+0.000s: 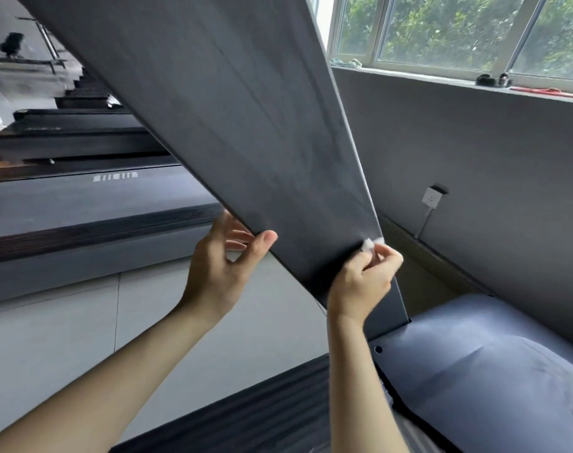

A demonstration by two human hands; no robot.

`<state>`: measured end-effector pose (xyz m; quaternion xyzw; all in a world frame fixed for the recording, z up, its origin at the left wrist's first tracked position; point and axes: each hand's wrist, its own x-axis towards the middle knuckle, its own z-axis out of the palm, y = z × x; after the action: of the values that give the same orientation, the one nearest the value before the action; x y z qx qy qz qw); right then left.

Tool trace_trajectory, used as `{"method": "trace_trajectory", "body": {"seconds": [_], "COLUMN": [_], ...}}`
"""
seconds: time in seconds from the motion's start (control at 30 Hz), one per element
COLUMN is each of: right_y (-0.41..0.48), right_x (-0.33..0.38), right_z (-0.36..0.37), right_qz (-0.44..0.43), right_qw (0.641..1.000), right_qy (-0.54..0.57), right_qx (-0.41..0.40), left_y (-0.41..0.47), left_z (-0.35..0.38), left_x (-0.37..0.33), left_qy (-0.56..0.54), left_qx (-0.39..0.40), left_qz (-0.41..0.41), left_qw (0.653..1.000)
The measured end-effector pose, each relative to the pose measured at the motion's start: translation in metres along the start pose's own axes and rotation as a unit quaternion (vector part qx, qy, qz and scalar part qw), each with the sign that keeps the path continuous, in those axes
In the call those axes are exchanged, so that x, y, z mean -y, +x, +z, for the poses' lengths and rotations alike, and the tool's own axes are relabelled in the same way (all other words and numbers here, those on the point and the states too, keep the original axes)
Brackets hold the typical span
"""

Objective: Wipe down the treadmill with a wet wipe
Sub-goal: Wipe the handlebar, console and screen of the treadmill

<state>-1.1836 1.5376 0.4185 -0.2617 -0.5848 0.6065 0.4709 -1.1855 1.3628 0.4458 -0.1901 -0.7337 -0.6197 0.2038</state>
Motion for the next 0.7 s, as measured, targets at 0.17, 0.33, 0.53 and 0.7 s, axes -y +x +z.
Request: {"method": "trace_trajectory", "body": {"seconds": [0.17,0.33,0.53,0.7], "right_y": [-0.007,-0.071,-0.063,-0.017], "right_x": [-0.053,0.014,-0.020,-0.081], "right_z": [-0.022,0.017,0.015,-0.009], "right_qz": [0.202,0.007,-0.047,0.197], "right_qw": [0.978,0.999,0.999,0.978], "right_qy": [-0.058,0.031,-0.015,-0.055], "right_qx": [0.009,0.037,0.015,-0.030], "left_y": [-0.004,-0.012,-0.022,-0.030], "left_z": [0.006,0.019,0.033,0.033], "left_x": [0.014,0.020,0.021,0.037], "left_qy": [-0.044,-0.033,0.000,0.094], "left_qx": [0.022,0.024,-0.003,0.081], "left_qz": [-0.059,-0.042,-0.006,-0.062], "left_qw": [0.997,0.998,1.000,0.990]}}
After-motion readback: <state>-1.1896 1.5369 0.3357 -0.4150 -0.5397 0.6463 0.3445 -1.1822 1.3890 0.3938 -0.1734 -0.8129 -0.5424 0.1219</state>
